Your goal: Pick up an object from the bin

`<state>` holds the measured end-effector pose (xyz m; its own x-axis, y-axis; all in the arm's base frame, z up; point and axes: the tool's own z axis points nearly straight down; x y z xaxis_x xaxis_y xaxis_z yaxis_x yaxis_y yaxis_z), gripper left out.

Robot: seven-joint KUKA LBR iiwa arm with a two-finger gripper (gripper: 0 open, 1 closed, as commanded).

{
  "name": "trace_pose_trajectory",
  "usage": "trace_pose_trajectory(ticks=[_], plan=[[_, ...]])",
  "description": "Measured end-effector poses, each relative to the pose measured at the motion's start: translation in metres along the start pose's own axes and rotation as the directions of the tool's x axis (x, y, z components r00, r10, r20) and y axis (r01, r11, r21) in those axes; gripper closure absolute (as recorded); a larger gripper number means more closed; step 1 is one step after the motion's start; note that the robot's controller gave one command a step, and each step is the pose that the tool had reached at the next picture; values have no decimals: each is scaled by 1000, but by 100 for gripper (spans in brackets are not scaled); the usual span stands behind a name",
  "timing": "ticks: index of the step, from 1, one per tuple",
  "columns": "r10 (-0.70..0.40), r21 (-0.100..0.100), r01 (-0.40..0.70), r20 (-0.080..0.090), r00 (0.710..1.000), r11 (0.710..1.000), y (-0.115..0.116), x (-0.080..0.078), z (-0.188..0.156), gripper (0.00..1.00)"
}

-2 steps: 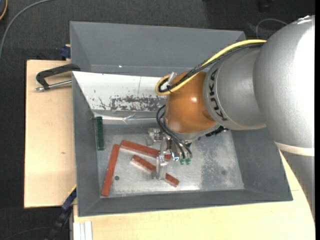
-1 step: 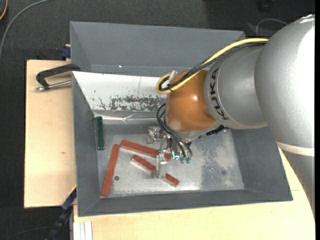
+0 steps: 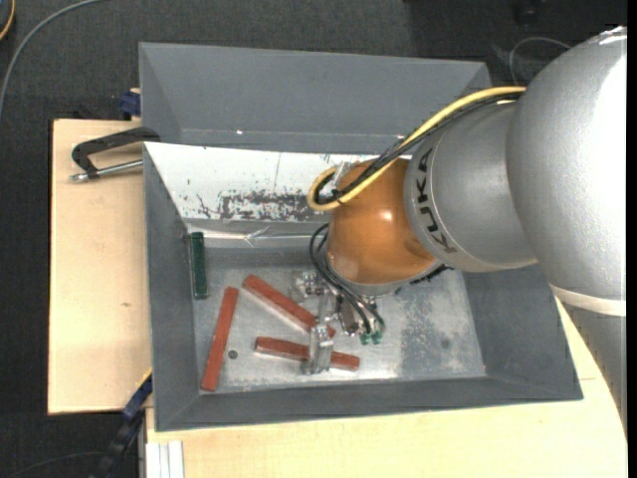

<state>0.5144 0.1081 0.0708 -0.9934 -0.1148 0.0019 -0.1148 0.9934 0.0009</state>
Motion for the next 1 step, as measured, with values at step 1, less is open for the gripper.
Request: trace_pose_trajectory(ticks=[1], plan=[[-389, 1, 389, 4, 921, 921, 21, 20, -2, 0]])
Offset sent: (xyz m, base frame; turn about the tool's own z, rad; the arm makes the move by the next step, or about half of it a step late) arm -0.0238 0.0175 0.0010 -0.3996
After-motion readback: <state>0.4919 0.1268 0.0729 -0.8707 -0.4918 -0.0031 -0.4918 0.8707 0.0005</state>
